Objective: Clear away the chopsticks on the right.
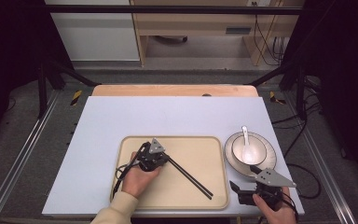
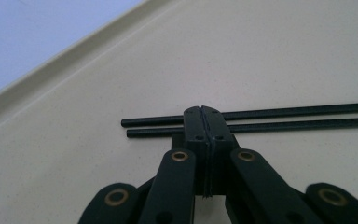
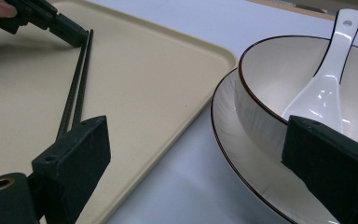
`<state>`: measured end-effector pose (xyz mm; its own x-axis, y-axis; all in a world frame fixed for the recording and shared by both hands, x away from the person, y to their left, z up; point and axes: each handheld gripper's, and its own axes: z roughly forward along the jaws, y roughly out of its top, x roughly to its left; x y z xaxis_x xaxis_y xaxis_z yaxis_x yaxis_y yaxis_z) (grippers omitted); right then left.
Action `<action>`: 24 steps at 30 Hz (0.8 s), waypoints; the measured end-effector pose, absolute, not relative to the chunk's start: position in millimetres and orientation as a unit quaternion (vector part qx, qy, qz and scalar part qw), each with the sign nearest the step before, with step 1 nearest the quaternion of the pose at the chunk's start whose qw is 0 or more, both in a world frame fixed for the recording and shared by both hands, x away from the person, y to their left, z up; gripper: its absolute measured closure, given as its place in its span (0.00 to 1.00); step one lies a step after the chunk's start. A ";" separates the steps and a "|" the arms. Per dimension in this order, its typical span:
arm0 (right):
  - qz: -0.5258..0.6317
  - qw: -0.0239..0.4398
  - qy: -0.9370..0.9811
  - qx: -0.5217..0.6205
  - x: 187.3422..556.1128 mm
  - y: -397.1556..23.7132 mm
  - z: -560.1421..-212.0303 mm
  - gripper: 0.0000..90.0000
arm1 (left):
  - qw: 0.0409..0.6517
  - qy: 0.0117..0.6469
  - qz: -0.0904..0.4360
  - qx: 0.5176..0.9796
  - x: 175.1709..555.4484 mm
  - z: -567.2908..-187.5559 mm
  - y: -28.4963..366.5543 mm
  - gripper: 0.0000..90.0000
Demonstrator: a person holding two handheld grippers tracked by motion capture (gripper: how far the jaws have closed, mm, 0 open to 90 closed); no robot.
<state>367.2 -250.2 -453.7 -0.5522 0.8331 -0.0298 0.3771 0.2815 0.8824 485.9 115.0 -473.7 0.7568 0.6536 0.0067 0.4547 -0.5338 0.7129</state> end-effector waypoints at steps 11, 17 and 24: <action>0.447 0.253 0.759 0.399 368.4 -249.8 -456.5 0.08 | 0.362 0.306 0.139 0.870 500.5 -473.9 101.6 1.00; 0.446 0.251 0.761 0.399 368.5 -250.3 -457.5 0.08 | 0.363 0.296 0.137 0.873 506.2 -473.5 88.8 1.00; 0.443 0.249 0.764 0.398 368.7 -250.4 -458.4 0.09 | 0.362 0.284 0.137 0.877 511.1 -473.0 72.3 1.00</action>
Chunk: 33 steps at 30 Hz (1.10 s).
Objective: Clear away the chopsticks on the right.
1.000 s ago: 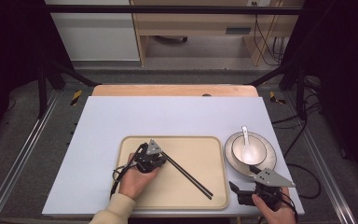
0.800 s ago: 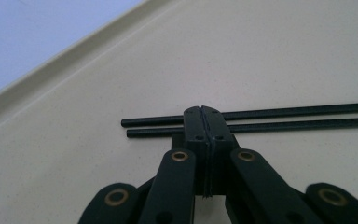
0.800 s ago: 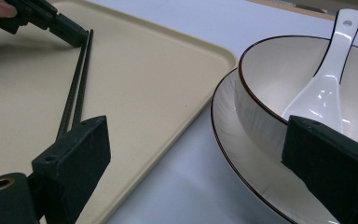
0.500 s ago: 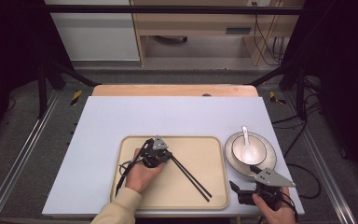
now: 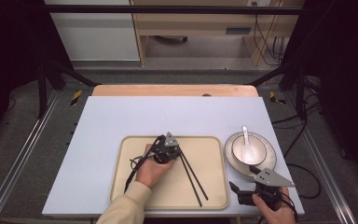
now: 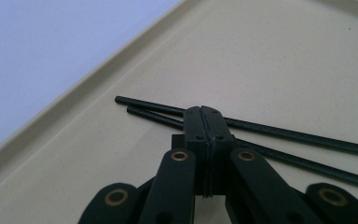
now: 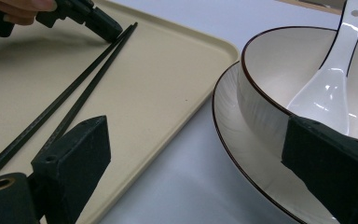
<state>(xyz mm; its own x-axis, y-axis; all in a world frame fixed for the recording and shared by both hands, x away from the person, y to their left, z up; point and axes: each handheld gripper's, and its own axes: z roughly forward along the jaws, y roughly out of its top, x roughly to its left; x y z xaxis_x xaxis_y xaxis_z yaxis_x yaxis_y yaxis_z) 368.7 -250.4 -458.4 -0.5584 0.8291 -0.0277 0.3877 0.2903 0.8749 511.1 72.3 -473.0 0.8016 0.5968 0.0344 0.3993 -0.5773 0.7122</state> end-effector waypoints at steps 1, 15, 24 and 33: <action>0.444 0.247 0.763 0.399 368.6 -250.5 -458.5 0.09 | 0.364 0.285 0.136 0.876 511.2 -473.0 70.5 1.00; 0.441 0.242 0.766 0.400 369.0 -249.4 -459.3 0.09 | 0.361 0.275 0.130 0.882 510.1 -473.4 64.2 1.00; 0.442 0.240 0.766 0.401 368.9 -249.9 -459.7 0.09 | 0.367 0.274 0.131 0.879 512.5 -474.5 59.0 1.00; 0.442 0.239 0.766 0.401 368.7 -250.0 -459.6 0.10 | 0.367 0.268 0.127 0.881 515.4 -474.6 49.9 1.00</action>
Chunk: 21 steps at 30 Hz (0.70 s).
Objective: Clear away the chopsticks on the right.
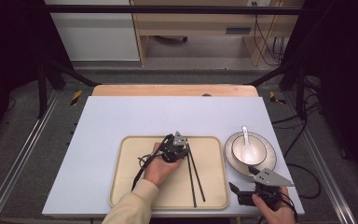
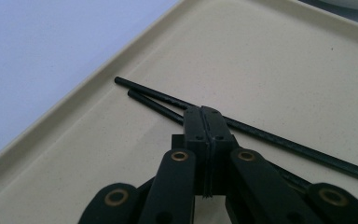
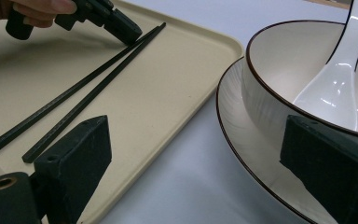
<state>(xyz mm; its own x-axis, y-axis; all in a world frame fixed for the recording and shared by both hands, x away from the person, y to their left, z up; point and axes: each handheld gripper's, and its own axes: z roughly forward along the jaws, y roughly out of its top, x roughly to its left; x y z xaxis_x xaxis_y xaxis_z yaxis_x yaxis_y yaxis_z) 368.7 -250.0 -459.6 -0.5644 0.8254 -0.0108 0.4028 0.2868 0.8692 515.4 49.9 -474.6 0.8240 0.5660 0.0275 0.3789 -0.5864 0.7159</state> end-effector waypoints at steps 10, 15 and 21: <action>0.442 0.237 0.767 0.400 368.6 -249.7 -460.0 0.10 | 0.369 0.262 0.127 0.883 516.1 -475.2 44.4 1.00; 0.442 0.237 0.767 0.400 368.6 -249.6 -459.9 0.10 | 0.370 0.258 0.125 0.884 516.7 -475.1 41.6 1.00; 0.442 0.239 0.767 0.399 368.6 -249.9 -460.1 0.10 | 0.373 0.257 0.128 0.882 514.0 -472.1 42.8 1.00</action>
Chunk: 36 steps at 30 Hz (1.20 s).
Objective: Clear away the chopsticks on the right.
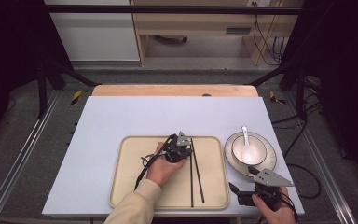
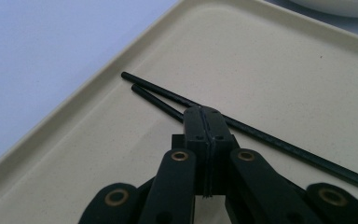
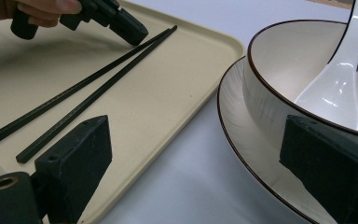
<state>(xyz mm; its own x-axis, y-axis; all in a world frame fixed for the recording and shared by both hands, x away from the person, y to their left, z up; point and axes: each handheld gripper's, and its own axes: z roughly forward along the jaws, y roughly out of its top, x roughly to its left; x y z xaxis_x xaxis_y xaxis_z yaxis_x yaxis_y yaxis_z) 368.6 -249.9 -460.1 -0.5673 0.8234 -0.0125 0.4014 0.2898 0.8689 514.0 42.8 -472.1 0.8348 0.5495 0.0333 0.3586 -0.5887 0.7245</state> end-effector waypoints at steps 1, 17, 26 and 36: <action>0.442 0.239 0.767 0.399 368.5 -249.9 -460.0 0.10 | 0.370 0.254 0.130 0.884 512.8 -470.4 45.0 1.00; 0.441 0.242 0.770 0.393 367.3 -245.3 -458.6 0.10 | 0.372 0.216 0.108 0.896 446.6 -461.7 94.3 1.00; 0.443 0.243 0.769 0.392 366.8 -246.2 -458.1 0.10 | 0.357 0.187 0.097 0.910 438.2 -464.5 81.5 1.00; 0.444 0.244 0.768 0.391 366.9 -246.7 -457.9 0.10 | 0.354 0.172 0.085 0.915 435.0 -470.6 63.9 1.00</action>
<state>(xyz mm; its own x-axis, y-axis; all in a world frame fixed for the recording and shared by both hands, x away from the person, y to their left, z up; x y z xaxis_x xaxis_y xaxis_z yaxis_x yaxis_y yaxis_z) 366.9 -246.7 -457.9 -0.5751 0.8176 -0.0286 0.3835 0.3003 0.8733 435.0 63.9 -470.6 0.9260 0.3760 0.0341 0.2549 -0.6894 0.6781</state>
